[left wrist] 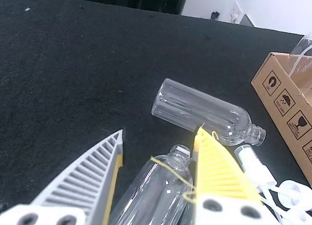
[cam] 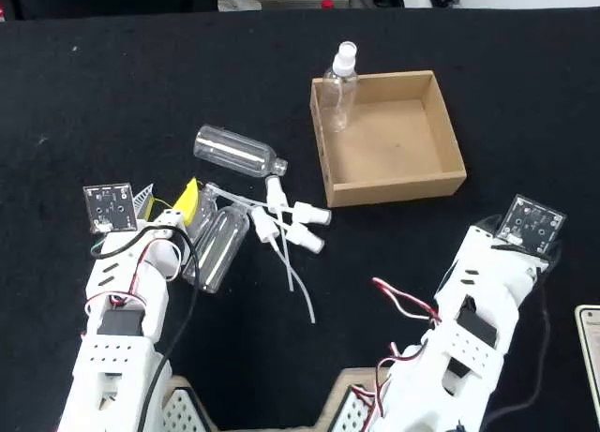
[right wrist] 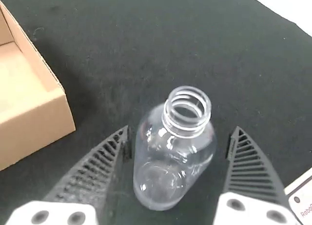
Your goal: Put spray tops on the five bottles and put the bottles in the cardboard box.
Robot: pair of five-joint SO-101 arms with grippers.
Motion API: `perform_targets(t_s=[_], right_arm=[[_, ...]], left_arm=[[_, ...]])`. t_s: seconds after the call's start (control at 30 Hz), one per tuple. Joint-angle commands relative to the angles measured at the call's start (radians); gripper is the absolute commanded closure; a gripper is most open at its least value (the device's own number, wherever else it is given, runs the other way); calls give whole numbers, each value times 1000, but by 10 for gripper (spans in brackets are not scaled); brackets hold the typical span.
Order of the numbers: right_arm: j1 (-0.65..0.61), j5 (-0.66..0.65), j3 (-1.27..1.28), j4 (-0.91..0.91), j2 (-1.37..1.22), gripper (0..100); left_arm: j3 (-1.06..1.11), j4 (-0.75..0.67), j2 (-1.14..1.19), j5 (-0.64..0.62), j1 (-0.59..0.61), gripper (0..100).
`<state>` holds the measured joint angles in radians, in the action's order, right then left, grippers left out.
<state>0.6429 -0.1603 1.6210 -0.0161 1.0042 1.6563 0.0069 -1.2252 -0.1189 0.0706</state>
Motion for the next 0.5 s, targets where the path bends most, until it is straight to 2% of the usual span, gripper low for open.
perform_targets(t_s=[0.0,0.47], right_arm=[[2,2,-70,-3,19,704],[0,2,-76,-11,13,704]], left_arm=[[-16,-28,-14,8,-13,770],[-15,-28,-14,8,-13,770]])
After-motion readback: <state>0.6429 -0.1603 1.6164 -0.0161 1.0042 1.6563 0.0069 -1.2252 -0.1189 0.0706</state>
